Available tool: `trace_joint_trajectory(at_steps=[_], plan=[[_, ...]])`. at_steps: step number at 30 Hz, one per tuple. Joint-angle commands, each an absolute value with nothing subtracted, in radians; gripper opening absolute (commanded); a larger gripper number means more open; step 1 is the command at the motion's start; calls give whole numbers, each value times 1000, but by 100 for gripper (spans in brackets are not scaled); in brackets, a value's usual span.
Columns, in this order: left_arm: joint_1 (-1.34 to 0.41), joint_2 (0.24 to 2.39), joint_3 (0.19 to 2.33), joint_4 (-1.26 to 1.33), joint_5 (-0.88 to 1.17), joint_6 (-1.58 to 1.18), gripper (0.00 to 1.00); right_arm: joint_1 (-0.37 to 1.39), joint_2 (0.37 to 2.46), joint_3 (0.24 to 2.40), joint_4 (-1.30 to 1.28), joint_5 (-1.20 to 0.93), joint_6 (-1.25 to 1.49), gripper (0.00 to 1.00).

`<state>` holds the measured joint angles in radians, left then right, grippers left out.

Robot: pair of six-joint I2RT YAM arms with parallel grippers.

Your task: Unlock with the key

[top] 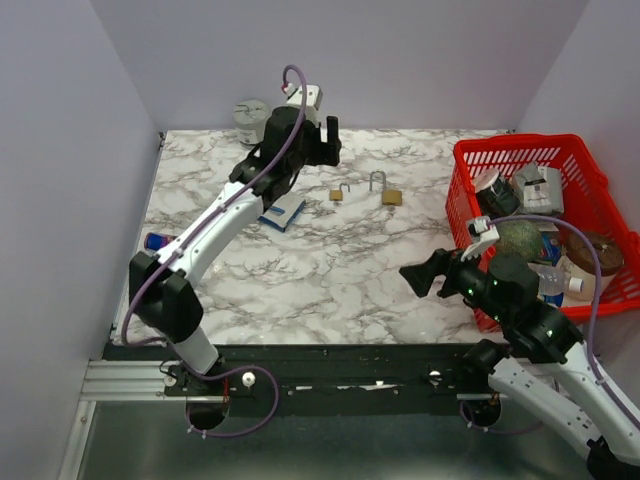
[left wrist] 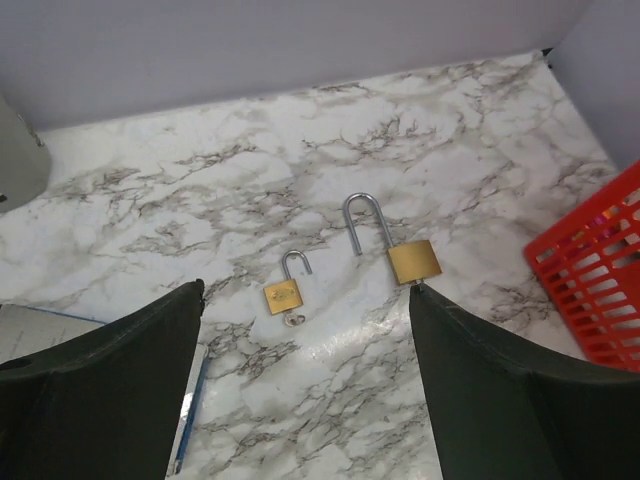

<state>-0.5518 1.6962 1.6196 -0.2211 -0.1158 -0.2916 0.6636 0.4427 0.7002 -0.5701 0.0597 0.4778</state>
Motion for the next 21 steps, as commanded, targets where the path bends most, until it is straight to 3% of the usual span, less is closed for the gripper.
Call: trace_joint_trajectory(at_steps=[1,10,15,21], plan=[[-548,1536,1458,-160,-71,-249,94,657,534,779,-465,92,414,100],[-420,1148,1123,-218,35,-284,99,514,655,819,-362,-63,399,100],[-417,1008,1066,-368,29,-253,99,419,631,796,-356,-78,394,100],[-417,859,925,-333,15,-241,99,410,561,762,-347,-49,365,100]])
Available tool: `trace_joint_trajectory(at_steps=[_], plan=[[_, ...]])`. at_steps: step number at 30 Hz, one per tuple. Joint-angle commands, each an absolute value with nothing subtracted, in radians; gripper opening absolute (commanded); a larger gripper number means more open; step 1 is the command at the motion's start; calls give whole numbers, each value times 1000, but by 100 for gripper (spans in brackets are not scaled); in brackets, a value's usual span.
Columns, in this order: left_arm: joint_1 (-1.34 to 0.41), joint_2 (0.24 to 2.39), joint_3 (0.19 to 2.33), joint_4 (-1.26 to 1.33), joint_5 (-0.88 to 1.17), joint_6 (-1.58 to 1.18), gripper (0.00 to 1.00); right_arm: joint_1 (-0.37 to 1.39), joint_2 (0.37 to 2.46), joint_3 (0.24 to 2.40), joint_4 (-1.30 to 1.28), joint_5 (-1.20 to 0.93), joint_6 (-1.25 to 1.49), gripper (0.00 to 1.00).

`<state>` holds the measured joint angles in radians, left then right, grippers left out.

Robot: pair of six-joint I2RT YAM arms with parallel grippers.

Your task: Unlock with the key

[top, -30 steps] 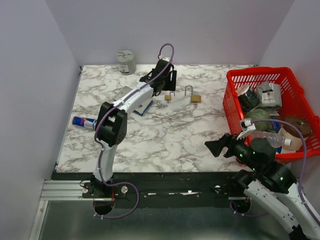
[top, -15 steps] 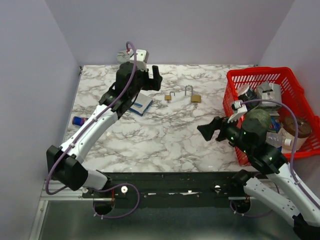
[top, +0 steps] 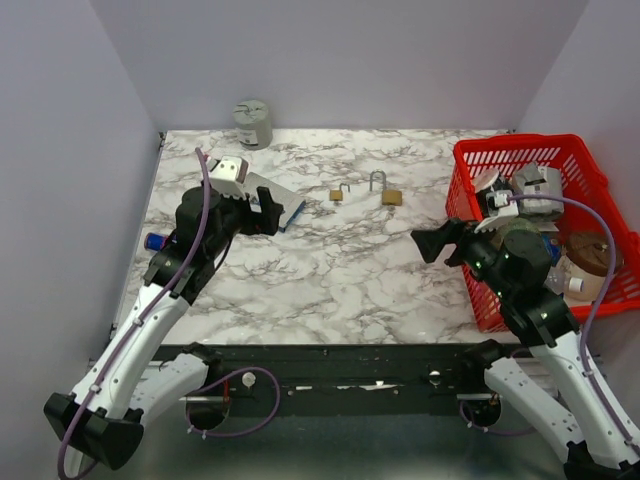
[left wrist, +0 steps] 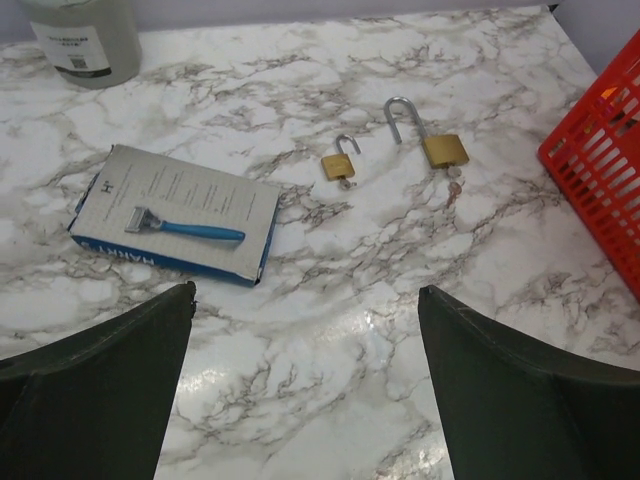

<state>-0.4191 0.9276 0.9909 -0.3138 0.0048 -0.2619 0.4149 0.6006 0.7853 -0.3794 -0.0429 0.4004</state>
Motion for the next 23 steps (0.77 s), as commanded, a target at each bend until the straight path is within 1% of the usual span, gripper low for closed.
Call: trace_joint_trajectory(at_steps=[1,8,23], plan=[[-417,845,904,-327,8,-242,99,408,555,756,-347,-41,362,100],[-417,802,894,-313,-54,-258,99,410,546,735,-339,-40,365,100],[-417,793,873,-307,-80,-270,99,410,537,712,-313,-41,367,100]])
